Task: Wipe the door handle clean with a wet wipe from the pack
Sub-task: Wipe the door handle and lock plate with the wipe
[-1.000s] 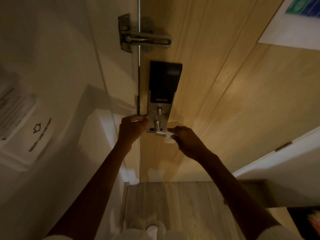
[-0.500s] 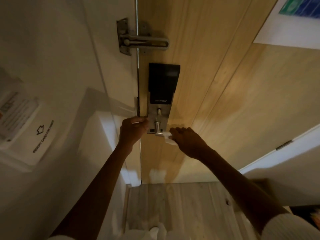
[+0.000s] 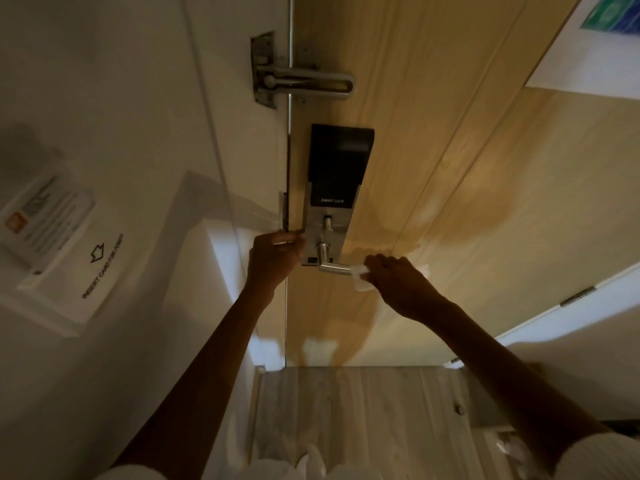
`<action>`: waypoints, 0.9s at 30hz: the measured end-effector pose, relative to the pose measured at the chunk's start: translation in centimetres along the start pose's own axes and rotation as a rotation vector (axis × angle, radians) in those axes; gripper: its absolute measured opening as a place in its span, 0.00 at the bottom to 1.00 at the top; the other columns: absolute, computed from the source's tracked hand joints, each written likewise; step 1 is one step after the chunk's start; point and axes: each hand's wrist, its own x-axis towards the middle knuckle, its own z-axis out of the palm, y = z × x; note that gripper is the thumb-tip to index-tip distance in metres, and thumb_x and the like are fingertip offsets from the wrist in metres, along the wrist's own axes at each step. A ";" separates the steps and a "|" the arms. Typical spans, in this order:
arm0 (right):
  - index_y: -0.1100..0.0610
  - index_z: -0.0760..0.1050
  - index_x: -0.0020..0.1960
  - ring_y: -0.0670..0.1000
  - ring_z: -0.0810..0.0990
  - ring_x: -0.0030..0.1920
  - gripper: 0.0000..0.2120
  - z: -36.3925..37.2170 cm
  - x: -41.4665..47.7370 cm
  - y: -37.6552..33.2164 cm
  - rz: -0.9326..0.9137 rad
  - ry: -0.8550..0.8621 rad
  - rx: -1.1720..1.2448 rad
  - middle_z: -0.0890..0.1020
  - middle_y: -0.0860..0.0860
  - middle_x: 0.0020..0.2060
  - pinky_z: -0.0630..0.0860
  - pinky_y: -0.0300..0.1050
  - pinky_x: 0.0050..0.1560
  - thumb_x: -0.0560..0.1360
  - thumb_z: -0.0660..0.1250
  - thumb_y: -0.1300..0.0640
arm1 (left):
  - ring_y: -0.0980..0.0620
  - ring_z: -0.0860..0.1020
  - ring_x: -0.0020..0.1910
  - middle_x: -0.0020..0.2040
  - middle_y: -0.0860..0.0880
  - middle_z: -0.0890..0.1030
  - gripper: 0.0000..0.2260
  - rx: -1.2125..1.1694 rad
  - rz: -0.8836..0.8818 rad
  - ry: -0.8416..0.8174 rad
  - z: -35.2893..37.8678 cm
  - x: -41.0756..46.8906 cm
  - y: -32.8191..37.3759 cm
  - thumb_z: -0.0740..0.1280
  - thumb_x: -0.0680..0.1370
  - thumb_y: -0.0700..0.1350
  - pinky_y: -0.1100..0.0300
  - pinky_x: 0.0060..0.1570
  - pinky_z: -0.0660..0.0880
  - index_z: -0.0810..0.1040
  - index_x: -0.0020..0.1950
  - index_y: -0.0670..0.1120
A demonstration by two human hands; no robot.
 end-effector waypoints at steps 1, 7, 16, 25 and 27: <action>0.60 0.70 0.60 0.55 0.80 0.46 0.11 -0.2 -0.1 -0.1 0.011 -0.013 -0.008 0.80 0.56 0.49 0.73 0.47 0.50 0.81 0.60 0.54 | 0.54 0.81 0.39 0.40 0.51 0.83 0.07 0.001 0.000 0.005 0.0 0.0 0.0 0.70 0.77 0.49 0.64 0.39 0.73 0.84 0.51 0.48; 0.63 0.75 0.59 0.61 0.82 0.48 0.13 1.4 3.1 -6.1 -0.022 0.021 -0.030 0.81 0.63 0.52 0.77 0.57 0.53 0.76 0.69 0.62 | 0.49 0.81 0.38 0.35 0.45 0.81 0.09 -0.089 -0.065 -0.043 -0.4 1.0 -0.3 0.70 0.76 0.47 0.54 0.43 0.76 0.83 0.38 0.45; 0.59 0.72 0.56 0.55 0.81 0.46 0.10 0.1 0.5 -0.4 -0.006 -0.014 0.032 0.82 0.57 0.50 0.73 0.43 0.43 0.81 0.60 0.53 | 0.50 0.81 0.42 0.41 0.44 0.83 0.09 -0.154 -0.088 -0.102 -0.8 0.8 -0.2 0.69 0.78 0.47 0.58 0.41 0.77 0.83 0.42 0.44; 0.57 0.77 0.47 0.51 0.79 0.32 0.20 0.7 -3.1 3.1 0.272 0.182 0.367 0.81 0.51 0.34 0.74 0.47 0.34 0.81 0.52 0.44 | 0.48 0.81 0.42 0.41 0.39 0.83 0.07 -0.166 -0.062 -0.088 -0.8 0.5 0.4 0.69 0.78 0.45 0.52 0.48 0.77 0.84 0.43 0.45; 0.54 0.78 0.43 0.48 0.77 0.31 0.16 -0.2 -2.7 2.2 0.423 0.386 0.407 0.80 0.50 0.31 0.69 0.43 0.33 0.82 0.56 0.50 | 0.47 0.82 0.44 0.45 0.37 0.83 0.07 -0.168 -0.057 -0.073 -0.6 0.2 0.8 0.69 0.78 0.44 0.50 0.51 0.78 0.83 0.41 0.48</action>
